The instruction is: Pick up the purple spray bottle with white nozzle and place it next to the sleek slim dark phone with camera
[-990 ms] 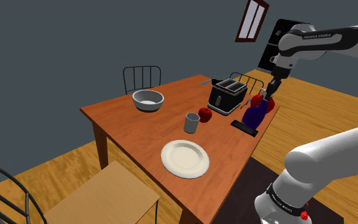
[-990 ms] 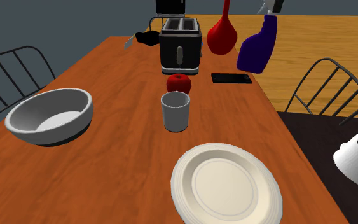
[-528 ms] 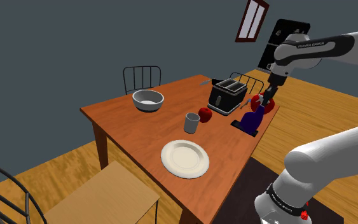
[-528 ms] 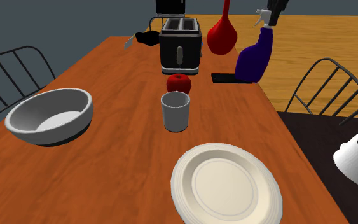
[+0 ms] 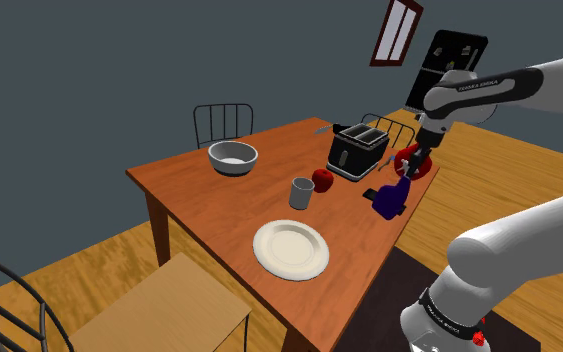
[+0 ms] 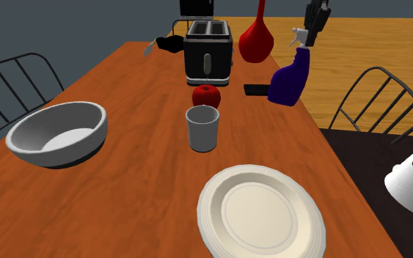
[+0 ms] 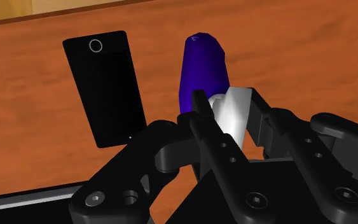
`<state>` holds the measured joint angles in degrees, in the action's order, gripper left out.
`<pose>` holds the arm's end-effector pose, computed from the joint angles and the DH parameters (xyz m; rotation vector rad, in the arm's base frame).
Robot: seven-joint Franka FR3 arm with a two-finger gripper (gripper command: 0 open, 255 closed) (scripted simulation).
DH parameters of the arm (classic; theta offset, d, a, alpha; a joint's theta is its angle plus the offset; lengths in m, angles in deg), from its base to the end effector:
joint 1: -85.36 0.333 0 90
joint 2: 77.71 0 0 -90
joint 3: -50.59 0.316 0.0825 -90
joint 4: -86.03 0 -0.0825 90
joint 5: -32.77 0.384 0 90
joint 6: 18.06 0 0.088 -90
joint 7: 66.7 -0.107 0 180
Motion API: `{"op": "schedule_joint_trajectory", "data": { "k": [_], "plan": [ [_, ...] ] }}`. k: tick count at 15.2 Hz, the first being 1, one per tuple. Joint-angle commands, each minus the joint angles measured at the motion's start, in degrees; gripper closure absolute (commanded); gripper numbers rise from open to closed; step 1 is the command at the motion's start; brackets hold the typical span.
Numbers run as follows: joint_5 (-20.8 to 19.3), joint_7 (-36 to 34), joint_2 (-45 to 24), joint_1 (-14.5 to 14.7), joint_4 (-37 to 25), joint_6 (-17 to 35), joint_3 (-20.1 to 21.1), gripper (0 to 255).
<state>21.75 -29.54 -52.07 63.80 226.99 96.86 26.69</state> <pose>0.2784 -0.3049 0.4397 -3.1172 0.0312 0.0361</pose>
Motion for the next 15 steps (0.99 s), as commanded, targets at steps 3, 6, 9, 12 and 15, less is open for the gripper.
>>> {"op": "schedule_joint_trajectory", "data": {
  "k": [3, 6, 9, 12, 15],
  "plan": [
    [0.01, 0.0, -0.5, 0.05, 0.65, 1.19, -0.18, 255],
    [0.01, 0.0, -0.5, 0.05, 0.65, 1.2, -0.18, 255],
    [0.01, 0.0, -0.5, 0.05, 0.65, 1.2, -0.18, 0],
    [0.0, 0.0, -0.49, 0.05, 0.66, 1.2, -0.18, 0],
    [0.1, -0.05, 0.14, 0.08, -0.81, -0.9, 0.17, 0]
  ]
}}
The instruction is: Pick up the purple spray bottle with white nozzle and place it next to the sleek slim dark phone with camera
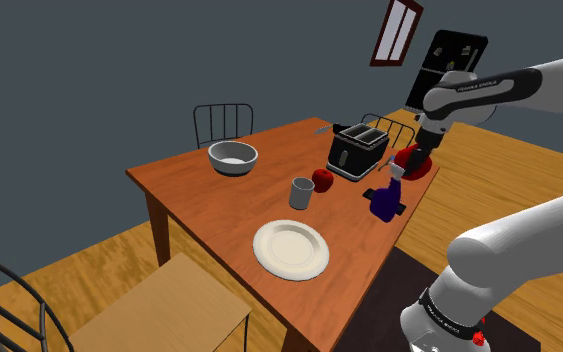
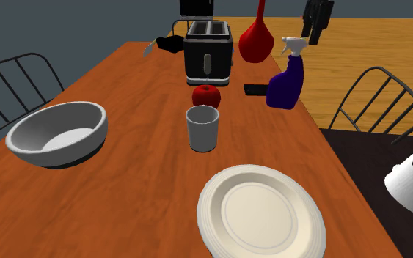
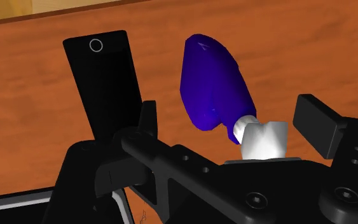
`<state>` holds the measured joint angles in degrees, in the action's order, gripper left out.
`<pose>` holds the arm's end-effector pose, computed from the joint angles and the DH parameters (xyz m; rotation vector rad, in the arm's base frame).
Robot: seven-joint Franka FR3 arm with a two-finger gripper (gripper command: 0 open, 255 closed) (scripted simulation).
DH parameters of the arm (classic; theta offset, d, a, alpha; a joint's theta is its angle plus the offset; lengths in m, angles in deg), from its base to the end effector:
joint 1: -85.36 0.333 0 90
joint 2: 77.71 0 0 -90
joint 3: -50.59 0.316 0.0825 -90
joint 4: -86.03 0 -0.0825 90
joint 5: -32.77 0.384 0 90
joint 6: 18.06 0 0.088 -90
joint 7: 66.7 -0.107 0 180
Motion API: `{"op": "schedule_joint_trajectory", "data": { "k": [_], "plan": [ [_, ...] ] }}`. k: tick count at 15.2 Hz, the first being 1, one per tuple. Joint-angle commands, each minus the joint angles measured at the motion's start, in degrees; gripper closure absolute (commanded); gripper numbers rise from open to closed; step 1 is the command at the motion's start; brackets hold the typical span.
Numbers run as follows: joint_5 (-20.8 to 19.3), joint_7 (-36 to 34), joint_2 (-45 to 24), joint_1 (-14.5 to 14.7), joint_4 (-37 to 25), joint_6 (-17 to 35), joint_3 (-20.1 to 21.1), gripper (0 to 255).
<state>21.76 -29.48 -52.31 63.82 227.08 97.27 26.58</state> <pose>0.2789 -0.3056 0.4379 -3.1182 0.0315 0.0345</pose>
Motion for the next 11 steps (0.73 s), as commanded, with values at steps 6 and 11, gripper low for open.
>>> {"op": "schedule_joint_trajectory", "data": {
  "k": [6, 11],
  "plan": [
    [0.47, -0.15, 1.62, 0.19, -5.35, -6.97, 1.17, 0],
    [0.47, -0.15, 1.62, 0.19, -5.34, -6.95, 1.17, 0]
  ]
}}
